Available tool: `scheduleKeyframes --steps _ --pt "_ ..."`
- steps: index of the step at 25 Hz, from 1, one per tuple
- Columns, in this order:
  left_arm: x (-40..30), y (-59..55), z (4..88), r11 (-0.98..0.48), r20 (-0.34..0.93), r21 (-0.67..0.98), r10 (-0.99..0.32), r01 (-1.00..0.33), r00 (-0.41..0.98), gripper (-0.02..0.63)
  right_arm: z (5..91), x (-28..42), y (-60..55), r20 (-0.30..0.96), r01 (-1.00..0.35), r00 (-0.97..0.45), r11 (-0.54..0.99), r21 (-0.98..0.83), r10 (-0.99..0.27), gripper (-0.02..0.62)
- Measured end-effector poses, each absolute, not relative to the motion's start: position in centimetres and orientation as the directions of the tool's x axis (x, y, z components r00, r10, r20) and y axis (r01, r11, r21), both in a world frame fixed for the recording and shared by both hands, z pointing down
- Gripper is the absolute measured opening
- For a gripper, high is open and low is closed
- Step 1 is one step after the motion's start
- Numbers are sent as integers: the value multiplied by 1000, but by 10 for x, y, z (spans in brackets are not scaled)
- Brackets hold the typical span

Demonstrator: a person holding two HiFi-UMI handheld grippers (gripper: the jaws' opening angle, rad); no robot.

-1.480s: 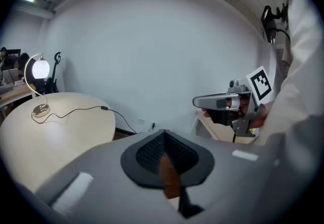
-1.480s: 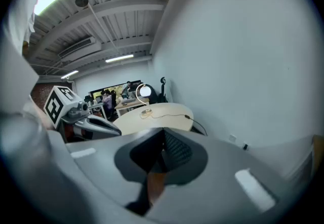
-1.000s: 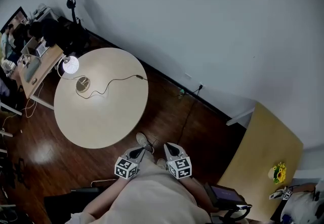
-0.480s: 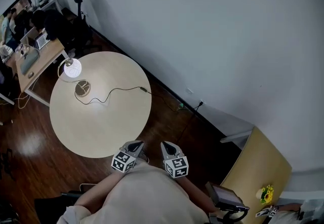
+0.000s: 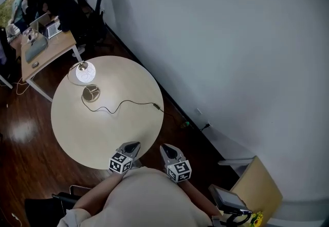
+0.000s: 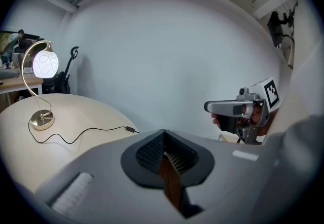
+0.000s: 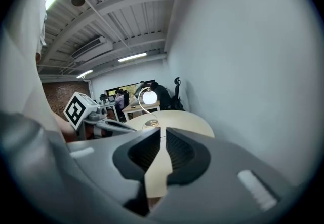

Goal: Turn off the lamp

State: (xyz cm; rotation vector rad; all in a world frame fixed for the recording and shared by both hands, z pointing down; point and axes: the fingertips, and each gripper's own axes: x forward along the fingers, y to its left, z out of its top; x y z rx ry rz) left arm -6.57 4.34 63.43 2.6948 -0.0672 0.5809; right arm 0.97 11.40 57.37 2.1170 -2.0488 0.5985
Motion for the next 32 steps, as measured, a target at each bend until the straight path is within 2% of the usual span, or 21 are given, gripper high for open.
scheduleKeyframes --steps 6,11,22,28,32 --pt "-62 11 640 -906 361 395 2 -151 932 -15 585 34 74 404 -982 -6 -72 -177 -915 43" --pt "-78 -6 648 -870 334 446 -57 -211 941 -15 593 34 38 444 -986 -73 -4 -169 -893 43" --pt "-109 -29 668 -786 396 465 -226 -407 890 -14 623 47 -24 483 -973 -201 117 -198 -852 43" --pt "-81 -51 668 -757 430 444 -289 -479 855 -14 643 71 -48 507 -961 -268 191 -201 -819 43" --pt "-46 -54 650 -784 447 398 -287 -476 847 -15 650 106 -58 523 -958 -283 210 -195 -804 43"
